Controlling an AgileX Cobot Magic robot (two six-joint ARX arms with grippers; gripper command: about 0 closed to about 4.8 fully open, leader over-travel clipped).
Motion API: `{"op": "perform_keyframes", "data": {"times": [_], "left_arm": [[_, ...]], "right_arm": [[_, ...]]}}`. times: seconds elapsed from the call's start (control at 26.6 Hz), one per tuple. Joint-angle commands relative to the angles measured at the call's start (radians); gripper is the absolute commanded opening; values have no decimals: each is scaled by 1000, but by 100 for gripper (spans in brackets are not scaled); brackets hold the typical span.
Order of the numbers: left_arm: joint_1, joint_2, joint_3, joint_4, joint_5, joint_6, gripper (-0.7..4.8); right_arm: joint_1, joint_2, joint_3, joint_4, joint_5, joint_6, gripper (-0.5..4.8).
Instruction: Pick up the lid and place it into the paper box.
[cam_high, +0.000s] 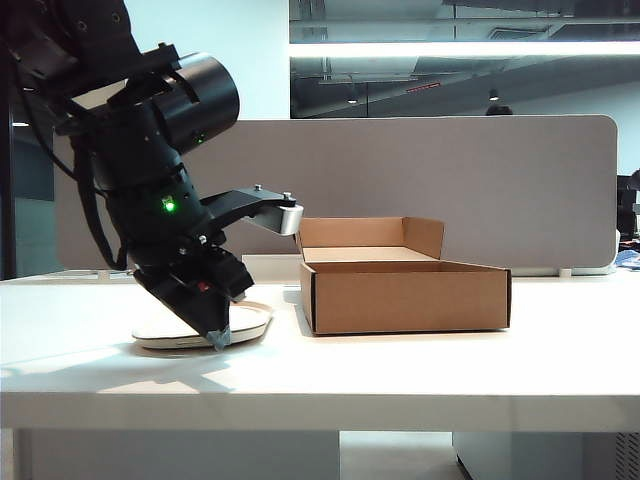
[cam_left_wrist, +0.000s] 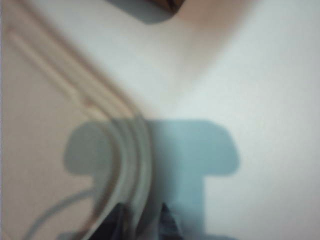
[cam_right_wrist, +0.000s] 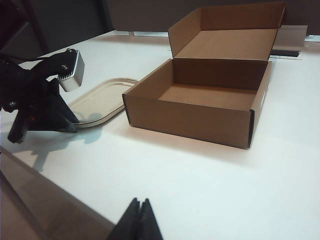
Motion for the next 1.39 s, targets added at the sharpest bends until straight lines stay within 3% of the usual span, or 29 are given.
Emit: {"op": "perform_keyframes", "data": {"times": [0.04,0.08,0.15,0.53,0.86,1.39], "left_arm": [[-2,0,2,23,-2,4,74],[-2,0,2,27,-2,4,70],[-2,0,2,29,-4,4,-9],[-2,-1,2,28,-6,4,-6],[-2,-25,3,29,-111,5,-6],[-3,-137,3,97,-121,23,-6]], "right_arm": [[0,-2,-6,11,1,0,-1],[0,-2,-6,11,2,0,-1],[0,-2,-6,11,2,0,-1],[0,-2,-6,11,2,0,-1],[0,-2,-6,11,1,0,-1],[0,-2,-6,11,1,0,-1]]}}
